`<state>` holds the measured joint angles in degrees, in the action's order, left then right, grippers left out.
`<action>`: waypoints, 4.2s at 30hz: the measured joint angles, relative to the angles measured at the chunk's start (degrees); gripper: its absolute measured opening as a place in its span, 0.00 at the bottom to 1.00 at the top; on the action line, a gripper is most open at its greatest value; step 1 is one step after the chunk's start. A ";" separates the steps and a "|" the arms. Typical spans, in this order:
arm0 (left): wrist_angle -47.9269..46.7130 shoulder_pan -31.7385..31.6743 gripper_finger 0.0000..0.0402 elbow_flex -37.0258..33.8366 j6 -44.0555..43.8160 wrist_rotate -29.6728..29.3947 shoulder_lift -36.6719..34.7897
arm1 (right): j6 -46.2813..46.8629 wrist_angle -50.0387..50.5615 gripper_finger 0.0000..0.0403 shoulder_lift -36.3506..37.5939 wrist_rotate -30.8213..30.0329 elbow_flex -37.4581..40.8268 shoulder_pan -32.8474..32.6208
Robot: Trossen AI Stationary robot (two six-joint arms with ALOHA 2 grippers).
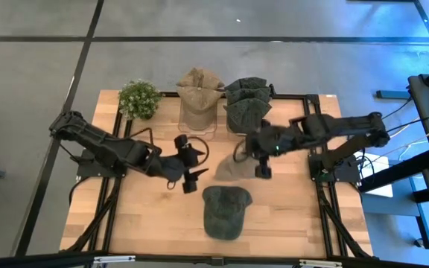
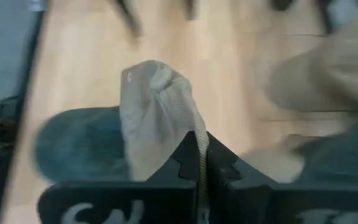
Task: Pick & Place hat
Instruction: Put the brown cap into the left transparent bin
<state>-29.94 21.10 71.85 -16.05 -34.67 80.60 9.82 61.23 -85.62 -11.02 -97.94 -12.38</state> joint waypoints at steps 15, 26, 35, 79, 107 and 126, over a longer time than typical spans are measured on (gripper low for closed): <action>9.87 -11.50 0.61 0.00 -1.88 0.56 -0.02 | -15.59 -5.52 0.01 -0.09 -0.84 -0.23 11.38; 10.49 -16.74 0.56 0.00 -4.33 7.73 -0.02 | -17.83 -12.55 0.01 -0.09 3.56 -0.23 13.89; 11.66 -20.44 0.24 0.00 1.08 11.52 -0.02 | -17.64 -12.62 0.01 -0.09 3.54 -0.23 16.72; -13.59 -49.09 0.01 9.95 22.59 34.39 -0.39 | -22.21 -11.44 0.59 8.46 -8.83 -0.19 20.13; -10.14 -49.95 0.07 4.55 24.37 24.94 8.70 | -21.92 -9.29 0.59 8.44 -8.86 -0.19 21.44; -10.27 -48.40 0.39 7.87 22.84 14.73 8.37 | -21.82 -6.89 0.59 8.44 -8.35 -0.19 21.44</action>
<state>-40.21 -27.31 79.73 6.79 -19.94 88.97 -12.00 54.35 -77.19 -19.38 -98.13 9.06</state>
